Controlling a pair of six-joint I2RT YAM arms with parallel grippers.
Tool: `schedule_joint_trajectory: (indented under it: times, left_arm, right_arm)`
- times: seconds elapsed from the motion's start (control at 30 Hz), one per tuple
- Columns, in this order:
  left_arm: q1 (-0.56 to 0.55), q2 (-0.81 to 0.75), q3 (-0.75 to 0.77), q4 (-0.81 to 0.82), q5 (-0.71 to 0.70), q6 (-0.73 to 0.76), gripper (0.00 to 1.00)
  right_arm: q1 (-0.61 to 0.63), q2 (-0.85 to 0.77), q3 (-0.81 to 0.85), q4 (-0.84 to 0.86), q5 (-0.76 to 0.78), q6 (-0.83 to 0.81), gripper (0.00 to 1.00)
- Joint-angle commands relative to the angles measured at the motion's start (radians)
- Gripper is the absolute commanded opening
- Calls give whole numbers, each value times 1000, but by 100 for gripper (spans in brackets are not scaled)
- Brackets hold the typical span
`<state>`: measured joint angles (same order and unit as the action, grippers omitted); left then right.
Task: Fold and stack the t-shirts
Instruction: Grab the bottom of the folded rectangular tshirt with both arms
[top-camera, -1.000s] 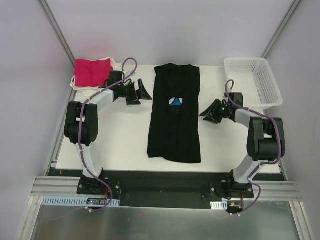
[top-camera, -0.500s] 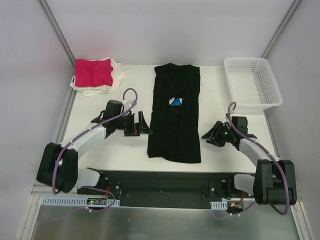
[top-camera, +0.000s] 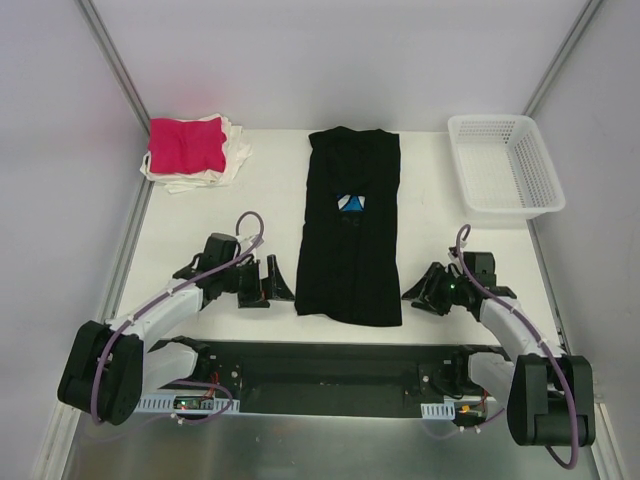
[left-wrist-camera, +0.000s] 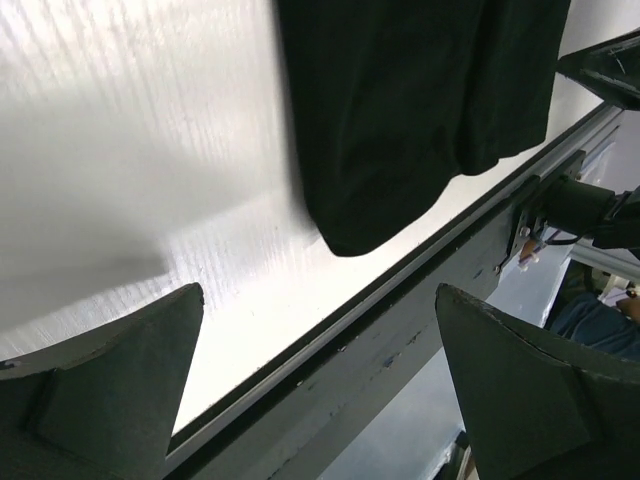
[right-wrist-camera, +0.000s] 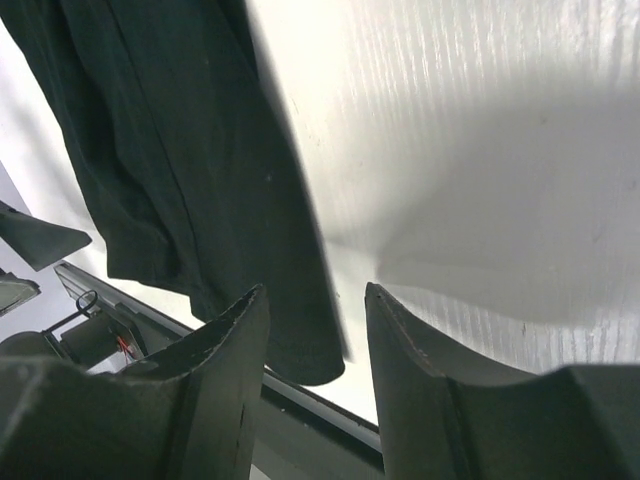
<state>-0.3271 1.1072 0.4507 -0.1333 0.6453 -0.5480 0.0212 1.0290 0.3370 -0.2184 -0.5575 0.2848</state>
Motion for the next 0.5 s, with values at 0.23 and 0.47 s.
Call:
schedule_joint_trajectory:
  times: [0.23,0.47]
  left_arm:
    - [-13,20,-37,-11,-27,-6,99]
    - [-41,89,-15,86,-42,-18,99]
  right_arm:
    - [72,-78,-62,-121,-7,3,46]
    - [123,-147,-47,-124,57,68,46]
